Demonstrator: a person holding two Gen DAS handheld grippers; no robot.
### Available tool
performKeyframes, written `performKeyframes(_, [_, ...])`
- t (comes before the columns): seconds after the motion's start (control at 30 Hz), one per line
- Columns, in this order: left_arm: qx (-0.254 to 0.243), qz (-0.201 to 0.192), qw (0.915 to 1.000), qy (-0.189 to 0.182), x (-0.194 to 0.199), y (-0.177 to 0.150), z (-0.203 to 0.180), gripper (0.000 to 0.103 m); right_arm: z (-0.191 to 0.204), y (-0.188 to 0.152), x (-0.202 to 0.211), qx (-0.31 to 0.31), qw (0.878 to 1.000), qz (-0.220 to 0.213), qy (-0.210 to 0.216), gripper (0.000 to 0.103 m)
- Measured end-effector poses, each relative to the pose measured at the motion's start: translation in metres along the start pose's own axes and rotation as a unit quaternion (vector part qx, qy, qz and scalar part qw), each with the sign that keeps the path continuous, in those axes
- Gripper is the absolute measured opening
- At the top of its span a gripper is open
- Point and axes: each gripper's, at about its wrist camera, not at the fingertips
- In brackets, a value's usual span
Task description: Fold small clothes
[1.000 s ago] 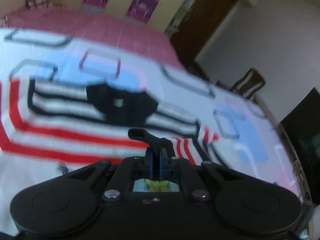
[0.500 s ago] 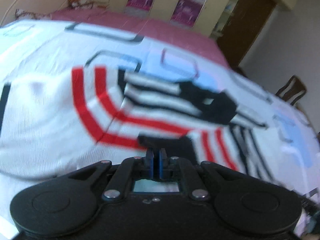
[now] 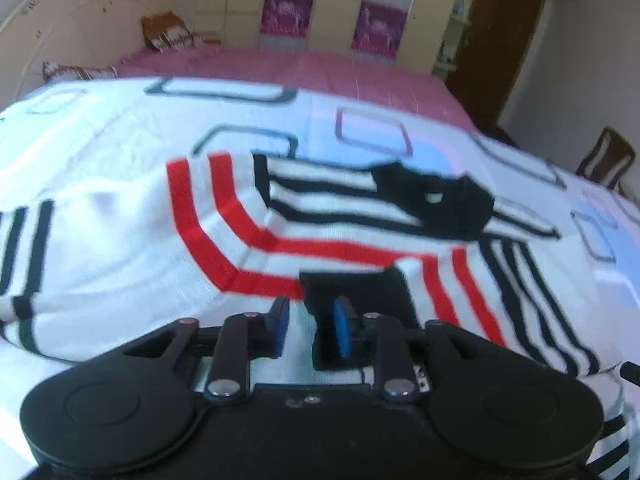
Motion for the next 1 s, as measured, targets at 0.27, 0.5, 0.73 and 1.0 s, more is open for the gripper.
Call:
performKeyframes(0.27, [-0.046, -0.012, 0.9982, -0.037, -0.011, 0.012, -0.038, 0.034, 0.007, 0.045, -0.033, -0.004, 1.0, -0.017, 0.018, 0.046])
performKeyframes(0.5, [-0.061, 0.012, 0.9976, -0.031, -0.042, -0.001, -0.043, 0.035, 0.018, 0.083, -0.101, -0.025, 0.999, 0.009, 0.034, 0.046])
performKeyframes(0.73, [-0.066, 0.008, 0.9975, -0.022, -0.04, -0.003, -0.042, 0.036, 0.012, 0.109, -0.147, -0.066, 0.997, 0.031, 0.04, 0.031])
performKeyframes(1.0, [-0.075, 0.008, 0.997, -0.02, -0.039, -0.003, -0.045, 0.036, 0.014, 0.099, -0.143, -0.008, 1.0, -0.016, -0.012, 0.01])
Point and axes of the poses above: each gripper's, at about its wrist camera, not at the fingertips, and x roughly against the way its jaws point, z to its left, y to its top, and after that the axes turned 10 degrees about -x, right-handed
